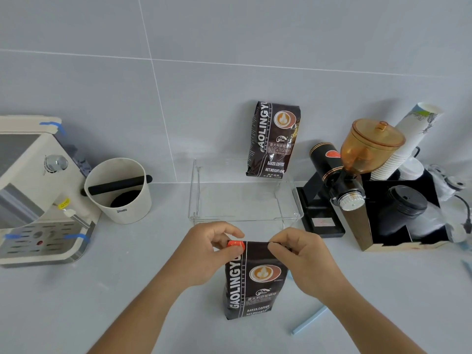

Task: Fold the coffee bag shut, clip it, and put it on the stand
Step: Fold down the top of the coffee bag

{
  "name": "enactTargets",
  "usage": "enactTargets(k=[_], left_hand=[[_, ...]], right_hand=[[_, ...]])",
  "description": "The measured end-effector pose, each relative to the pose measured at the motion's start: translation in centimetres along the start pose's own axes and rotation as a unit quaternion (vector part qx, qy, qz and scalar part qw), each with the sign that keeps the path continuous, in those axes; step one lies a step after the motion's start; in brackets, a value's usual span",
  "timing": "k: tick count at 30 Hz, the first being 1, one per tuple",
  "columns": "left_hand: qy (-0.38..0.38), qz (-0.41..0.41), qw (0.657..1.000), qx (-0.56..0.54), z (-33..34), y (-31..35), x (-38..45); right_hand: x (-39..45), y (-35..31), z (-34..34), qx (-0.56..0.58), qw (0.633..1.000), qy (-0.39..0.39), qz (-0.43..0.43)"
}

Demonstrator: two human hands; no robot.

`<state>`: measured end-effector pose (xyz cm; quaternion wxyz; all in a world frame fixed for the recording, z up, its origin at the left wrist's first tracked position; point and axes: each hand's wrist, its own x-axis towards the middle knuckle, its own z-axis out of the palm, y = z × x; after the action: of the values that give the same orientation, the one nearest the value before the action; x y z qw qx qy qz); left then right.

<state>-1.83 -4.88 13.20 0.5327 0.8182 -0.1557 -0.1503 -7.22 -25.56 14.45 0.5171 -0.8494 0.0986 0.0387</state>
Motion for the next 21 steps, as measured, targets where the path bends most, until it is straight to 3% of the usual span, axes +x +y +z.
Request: enactTargets(k=[5,11,17,21], left_hand=[[0.017,-0.003,0.999,-0.037,0.8,-0.4,-0.7],[0.017,0.025,0.999,0.039,1.3,-1.3,-1.8],[-0.005,0.033,0.995,0.093,1.5,-1.8,-2.1],[-0.015,0.019,0.997,0.077,1.7,-2.1,-2.2]], right_hand=[[0.1,-0.7,0.6,0.137,0.987,0.031,0.073],[0.7,-0.6,1.0,0.148,0.981,-0.012,0.127],[-0.5,0.1,0.4,-0.022,0.989,-0.129,0.07],[-0.8,0.4,0.1,-0.12,0.984,-0.133,0.007]])
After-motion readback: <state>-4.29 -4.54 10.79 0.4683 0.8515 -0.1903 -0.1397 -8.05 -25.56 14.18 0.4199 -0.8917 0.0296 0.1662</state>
